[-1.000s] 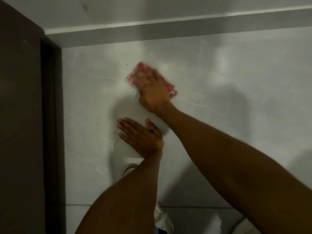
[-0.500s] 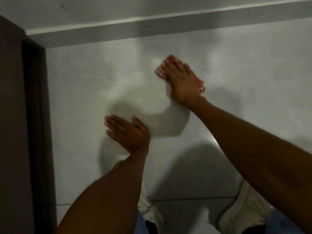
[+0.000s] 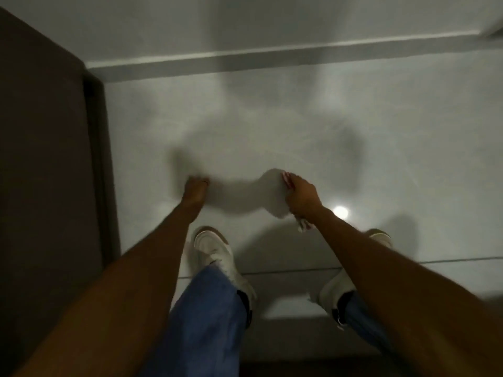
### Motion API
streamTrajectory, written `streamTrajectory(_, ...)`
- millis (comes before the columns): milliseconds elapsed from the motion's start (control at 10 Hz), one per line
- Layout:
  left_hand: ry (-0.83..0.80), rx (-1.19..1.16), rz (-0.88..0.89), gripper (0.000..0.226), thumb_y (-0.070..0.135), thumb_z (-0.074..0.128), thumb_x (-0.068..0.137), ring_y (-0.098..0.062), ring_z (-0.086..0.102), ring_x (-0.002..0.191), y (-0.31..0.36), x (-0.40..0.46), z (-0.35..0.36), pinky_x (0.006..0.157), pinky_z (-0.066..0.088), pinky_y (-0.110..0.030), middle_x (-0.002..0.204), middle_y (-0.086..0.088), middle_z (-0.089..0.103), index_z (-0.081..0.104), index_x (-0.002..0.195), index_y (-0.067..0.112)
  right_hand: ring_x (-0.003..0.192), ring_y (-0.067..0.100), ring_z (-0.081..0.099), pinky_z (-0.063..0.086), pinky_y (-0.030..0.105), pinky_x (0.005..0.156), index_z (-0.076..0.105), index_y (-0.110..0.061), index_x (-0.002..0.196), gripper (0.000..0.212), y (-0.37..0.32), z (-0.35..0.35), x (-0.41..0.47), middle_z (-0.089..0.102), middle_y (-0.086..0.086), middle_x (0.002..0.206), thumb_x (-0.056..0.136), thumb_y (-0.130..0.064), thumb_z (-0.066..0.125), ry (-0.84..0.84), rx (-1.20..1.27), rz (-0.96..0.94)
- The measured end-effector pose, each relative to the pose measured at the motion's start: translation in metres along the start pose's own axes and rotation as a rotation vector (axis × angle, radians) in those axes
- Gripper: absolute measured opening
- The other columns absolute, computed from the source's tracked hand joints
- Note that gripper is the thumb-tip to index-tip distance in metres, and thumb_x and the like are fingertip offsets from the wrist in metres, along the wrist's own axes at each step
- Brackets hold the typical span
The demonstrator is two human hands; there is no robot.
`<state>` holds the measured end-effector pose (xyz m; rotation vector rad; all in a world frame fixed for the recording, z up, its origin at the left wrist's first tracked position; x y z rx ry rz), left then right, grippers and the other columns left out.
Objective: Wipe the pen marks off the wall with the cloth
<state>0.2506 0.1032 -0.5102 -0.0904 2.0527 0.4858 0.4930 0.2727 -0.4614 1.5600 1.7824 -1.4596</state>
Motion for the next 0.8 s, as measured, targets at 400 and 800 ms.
streamTrajectory(400,-0.290,-1.128,0.015,0.049,0.032,0.070,0.089,-0.029,0.078,0.114,0.075,-0.347,-0.207,0.088,0.068,-0.041,0.130,-0.016,0.077,0.069,0.134,0.012,0.104,0.037,0.070,0.060,0.049,0.095,0.059,-0.001,0.138,0.049,-0.356,0.019,-0.230,0.070,0.024,0.119,0.099,-0.030,0.063,-0.462,1.143,-0.012)
streamTrajectory(800,0.338,-0.946,0.303,0.033,0.006,0.064,0.101,-0.013,0.080,0.083,0.128,-0.241,-0.465,0.072,0.064,-0.030,0.105,-0.002,0.081,0.069,0.132,0.017,0.099,0.032,0.072,0.060,0.038,0.082,0.070,-0.010,0.100,0.013,-0.627,0.080,-0.184,0.072,0.015,0.103,0.088,-0.015,0.070,-0.128,0.253,-0.393)
Point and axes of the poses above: each hand's wrist, its own x-axis towards the middle knuckle, its own z-axis out of the palm, y = z × x, the point moved 8 cm from there along x, towards the middle knuckle
